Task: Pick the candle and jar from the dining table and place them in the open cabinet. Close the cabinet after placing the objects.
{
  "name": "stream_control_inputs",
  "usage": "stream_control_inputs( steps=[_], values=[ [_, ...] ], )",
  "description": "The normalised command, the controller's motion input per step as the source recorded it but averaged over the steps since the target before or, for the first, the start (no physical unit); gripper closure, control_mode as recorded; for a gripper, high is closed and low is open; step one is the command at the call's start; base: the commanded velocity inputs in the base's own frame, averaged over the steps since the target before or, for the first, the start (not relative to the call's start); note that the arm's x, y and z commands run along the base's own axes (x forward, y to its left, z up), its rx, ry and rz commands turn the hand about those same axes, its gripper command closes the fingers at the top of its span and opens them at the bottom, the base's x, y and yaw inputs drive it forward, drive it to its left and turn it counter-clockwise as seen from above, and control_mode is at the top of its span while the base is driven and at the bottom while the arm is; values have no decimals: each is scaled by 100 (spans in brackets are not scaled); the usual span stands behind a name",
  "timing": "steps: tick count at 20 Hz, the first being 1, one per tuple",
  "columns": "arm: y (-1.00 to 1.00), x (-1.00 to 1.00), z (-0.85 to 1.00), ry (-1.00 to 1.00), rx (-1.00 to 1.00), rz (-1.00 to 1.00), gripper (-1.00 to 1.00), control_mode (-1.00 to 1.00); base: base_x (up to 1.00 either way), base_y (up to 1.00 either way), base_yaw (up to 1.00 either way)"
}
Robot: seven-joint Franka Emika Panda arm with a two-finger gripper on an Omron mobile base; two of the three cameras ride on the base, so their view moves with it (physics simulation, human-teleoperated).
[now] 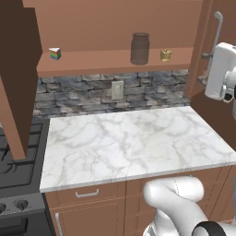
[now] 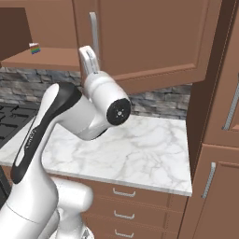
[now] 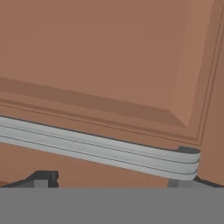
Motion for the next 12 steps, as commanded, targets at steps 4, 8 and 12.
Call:
stream_control_inputs(
  steps=[4, 8, 12],
  values=[
    [8, 55, 0, -3, 0, -15, -100, -100, 0, 0, 0],
    [4, 57, 0, -3, 0, -11, -100, -100, 0, 0, 0],
    [0, 49, 0, -3, 0, -8, -100, -100, 0, 0, 0]
  ],
)
